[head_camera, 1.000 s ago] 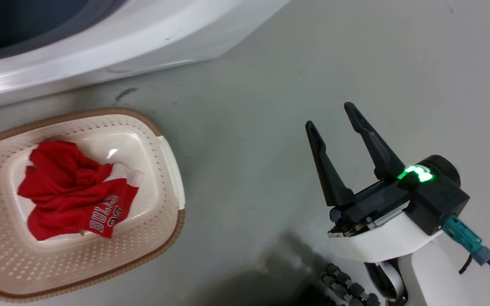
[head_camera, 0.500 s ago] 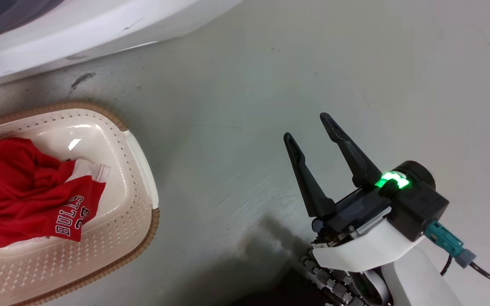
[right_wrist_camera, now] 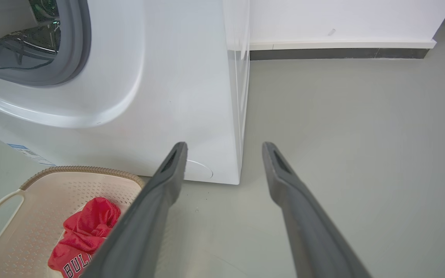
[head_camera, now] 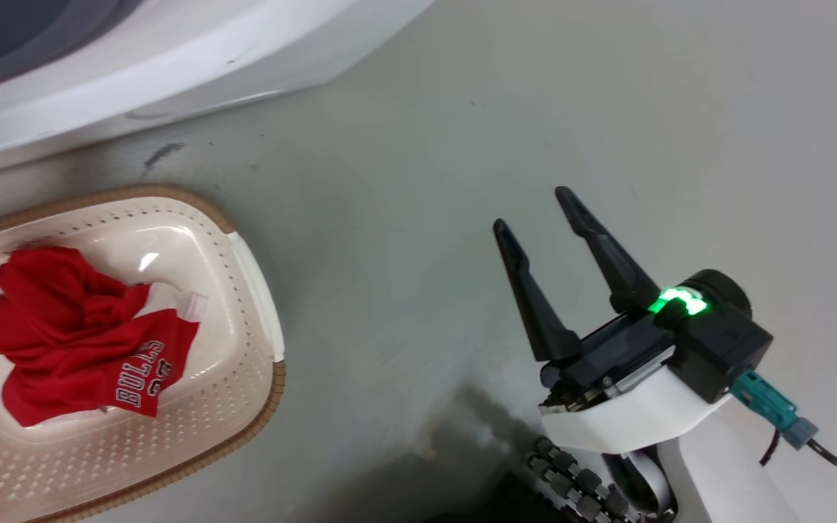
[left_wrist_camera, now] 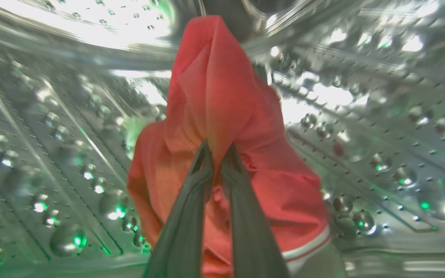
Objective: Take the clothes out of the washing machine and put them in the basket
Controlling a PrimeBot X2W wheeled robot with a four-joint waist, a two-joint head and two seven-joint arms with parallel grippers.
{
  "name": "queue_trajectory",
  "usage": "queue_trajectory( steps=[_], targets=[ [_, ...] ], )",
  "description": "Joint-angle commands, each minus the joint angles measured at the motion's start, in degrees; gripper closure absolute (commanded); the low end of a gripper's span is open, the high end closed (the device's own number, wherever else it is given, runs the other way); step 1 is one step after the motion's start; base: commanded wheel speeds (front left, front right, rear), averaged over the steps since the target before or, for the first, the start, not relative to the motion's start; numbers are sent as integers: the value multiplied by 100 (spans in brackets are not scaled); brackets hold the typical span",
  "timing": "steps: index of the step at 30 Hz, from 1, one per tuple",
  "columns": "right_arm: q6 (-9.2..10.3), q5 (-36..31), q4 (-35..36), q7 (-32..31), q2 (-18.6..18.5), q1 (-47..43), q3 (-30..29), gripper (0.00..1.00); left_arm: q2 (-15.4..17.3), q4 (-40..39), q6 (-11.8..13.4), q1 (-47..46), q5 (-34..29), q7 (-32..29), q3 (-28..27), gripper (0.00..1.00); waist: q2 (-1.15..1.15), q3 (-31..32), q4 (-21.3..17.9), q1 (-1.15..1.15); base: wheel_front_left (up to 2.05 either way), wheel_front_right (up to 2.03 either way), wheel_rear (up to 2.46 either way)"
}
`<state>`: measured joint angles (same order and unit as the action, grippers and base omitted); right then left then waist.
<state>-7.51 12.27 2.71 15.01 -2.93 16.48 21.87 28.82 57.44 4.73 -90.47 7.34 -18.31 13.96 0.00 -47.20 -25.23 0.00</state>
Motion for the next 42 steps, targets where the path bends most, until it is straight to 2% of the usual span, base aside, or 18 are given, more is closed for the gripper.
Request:
queue_trajectory(
  steps=[1,7,17,20,29,36,42],
  targets=[
    [4,-16,-7,19,9,86,-38,0,-5,-56,29,115,42,101,-24,100,0,98,89,0,0,0,0],
    [4,-236,-64,20,8,32,-325,0,-213,-385,140,878,245,1169,-118,100,0,619,434,0,0,0,0],
    [4,-520,-178,-263,5,-354,-628,0,-667,-218,-113,2168,728,2784,-273,100,0,2012,955,0,0,0,0],
    [4,-593,-162,-383,4,-529,-718,0,-801,-207,-165,2559,813,3102,-287,100,0,2417,1076,0,0,0,0],
    [4,-663,-62,-727,5,-1025,-869,0,-1066,-870,-259,3981,1130,3354,-514,100,0,3419,1370,0,0,0,0],
    [4,-714,63,-893,5,-1316,-1078,0,-1199,-2224,-284,5214,1135,3361,-667,100,0,3941,1634,0,0,0,0],
    [4,-779,200,-1035,5,-1533,-1266,0,-1296,-3452,-266,6151,1052,3350,-549,100,0,4277,1908,0,0,0,0]
  ],
)
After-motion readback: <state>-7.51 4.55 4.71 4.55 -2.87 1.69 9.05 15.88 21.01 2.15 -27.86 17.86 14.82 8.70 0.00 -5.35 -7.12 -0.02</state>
